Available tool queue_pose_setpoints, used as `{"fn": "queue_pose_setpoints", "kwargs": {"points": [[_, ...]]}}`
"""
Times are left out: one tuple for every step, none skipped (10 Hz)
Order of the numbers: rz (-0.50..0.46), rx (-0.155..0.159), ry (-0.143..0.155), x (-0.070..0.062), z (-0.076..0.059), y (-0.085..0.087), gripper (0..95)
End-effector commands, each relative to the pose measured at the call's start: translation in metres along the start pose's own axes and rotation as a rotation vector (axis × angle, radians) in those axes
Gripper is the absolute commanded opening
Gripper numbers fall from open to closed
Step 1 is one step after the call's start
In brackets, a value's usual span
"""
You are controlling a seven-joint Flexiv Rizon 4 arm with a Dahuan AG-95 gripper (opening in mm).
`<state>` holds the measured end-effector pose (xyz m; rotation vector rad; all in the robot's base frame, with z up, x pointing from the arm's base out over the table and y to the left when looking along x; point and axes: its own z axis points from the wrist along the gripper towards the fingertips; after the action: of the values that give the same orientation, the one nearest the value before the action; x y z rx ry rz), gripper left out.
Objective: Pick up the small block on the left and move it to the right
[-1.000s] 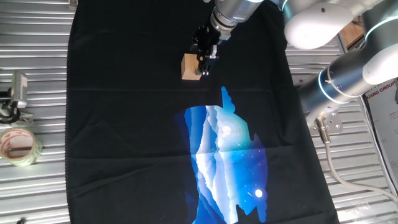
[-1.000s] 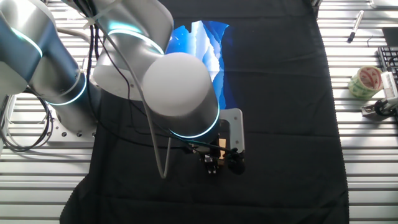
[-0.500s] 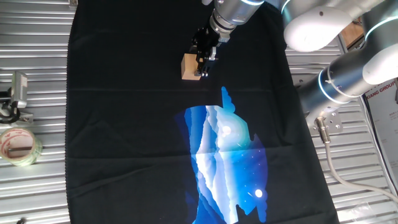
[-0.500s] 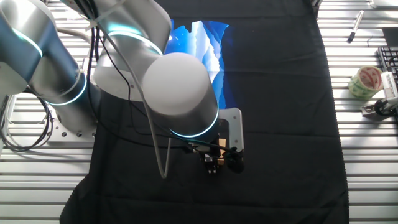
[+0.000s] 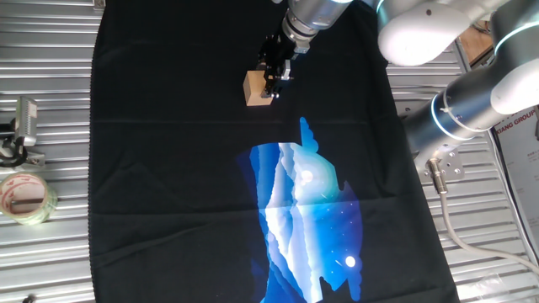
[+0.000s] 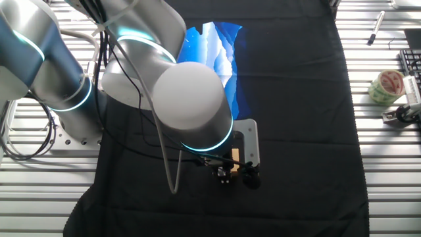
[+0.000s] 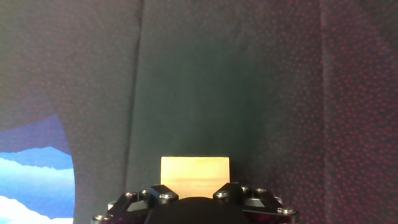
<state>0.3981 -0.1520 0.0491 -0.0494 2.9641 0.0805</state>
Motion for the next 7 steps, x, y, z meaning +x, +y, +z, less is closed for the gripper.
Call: {"fn": "queue_pose_setpoints", "kwargs": {"points": [[0.001, 0.007, 0.0, -0.0005, 0.0014, -0.0013, 57.0], [-0.004, 0.007, -0.004, -0.0005, 0.0014, -0.0013, 57.0], [-0.002, 0.004, -0.012, -0.0005, 0.0014, -0.0013, 57.0], [-0.002, 0.003, -0.018, -0.0005, 0.0014, -0.0013, 76.0], [0.005, -0.007, -0.021, -0.0006, 0.0014, -0.0013, 76.0], [0.006, -0.004, -0.021, -0.0006, 0.0014, -0.0013, 76.0], [0.008, -0.003, -0.024, -0.0012, 0.0016, -0.0013, 76.0]]}}
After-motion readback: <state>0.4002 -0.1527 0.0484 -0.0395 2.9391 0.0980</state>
